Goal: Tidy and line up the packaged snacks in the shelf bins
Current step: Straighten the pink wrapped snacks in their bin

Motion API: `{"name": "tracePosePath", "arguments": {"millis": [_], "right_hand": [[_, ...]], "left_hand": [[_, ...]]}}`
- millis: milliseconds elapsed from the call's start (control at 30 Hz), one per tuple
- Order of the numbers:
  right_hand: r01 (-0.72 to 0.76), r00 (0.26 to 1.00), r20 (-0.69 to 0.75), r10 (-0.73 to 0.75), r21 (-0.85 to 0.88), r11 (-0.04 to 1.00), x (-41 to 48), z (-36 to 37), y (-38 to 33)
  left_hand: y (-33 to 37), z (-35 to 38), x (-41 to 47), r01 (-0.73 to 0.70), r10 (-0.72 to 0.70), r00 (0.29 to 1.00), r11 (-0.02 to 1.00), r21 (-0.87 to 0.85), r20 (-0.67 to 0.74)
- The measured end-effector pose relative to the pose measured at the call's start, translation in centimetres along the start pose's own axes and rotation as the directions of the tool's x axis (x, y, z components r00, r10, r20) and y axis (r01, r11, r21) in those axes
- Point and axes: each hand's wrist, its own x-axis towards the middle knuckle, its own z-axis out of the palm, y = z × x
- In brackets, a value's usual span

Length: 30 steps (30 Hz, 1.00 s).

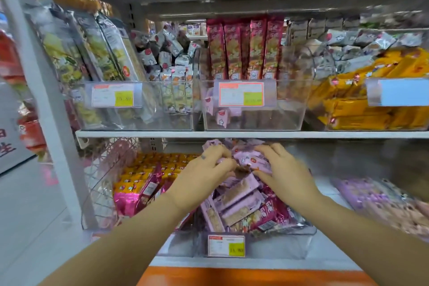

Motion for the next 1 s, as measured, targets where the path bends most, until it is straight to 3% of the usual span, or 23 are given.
{"name": "tracePosePath", "arguments": {"millis": [133, 200, 333, 500, 667, 867, 1000], "right_hand": [[-0.033, 0.999, 0.013, 0.035, -0.134, 0.99, 0.9, 0.7, -0.1], [-0.039, 0.999, 0.024, 0.043, -0.136, 0.99, 1.4, 1.0, 0.1], [-0.021, 0.999, 0.028, 0.024, -0.104, 0.994, 1.7, 1.1, 0.1], [-0.016, 0.999, 0.028, 0.016, -0.003, 1.0, 1.5, 0.6, 0.1], [0.046, 0.997, 0.069, -0.047, 0.019, 0.999, 1.0, -0.5, 0.4], [0.148, 0.98, 0.133, -0.145, -0.011, 0.989, 0.4, -3.1, 0.0], [0.186, 0.967, 0.161, -0.197, 0.081, 0.979, 0.7, -7.2, -1.4]], "left_hand": [[0.4, 0.6, 0.8, 0.289, -0.259, 0.927, 0.955, -0.074, 0.271], [0.2, 0.7, 0.8, 0.362, -0.308, 0.884, 0.927, -0.099, 0.35], [0.0, 0.5, 0.7, 0.42, -0.329, 0.853, 0.894, -0.158, 0.404], [-0.2, 0.4, 1.0, 0.421, -0.343, 0.871, 0.89, -0.173, 0.352], [-1.1, 0.0, 1.1, 0.462, -0.332, 0.756, 0.881, -0.1, 0.563], [-0.9, -3.0, 1.6, 0.434, -0.324, 0.798, 0.894, -0.112, 0.507], [-0.4, -6.5, 1.8, 0.421, -0.354, 0.895, 0.872, -0.251, 0.272]]}}
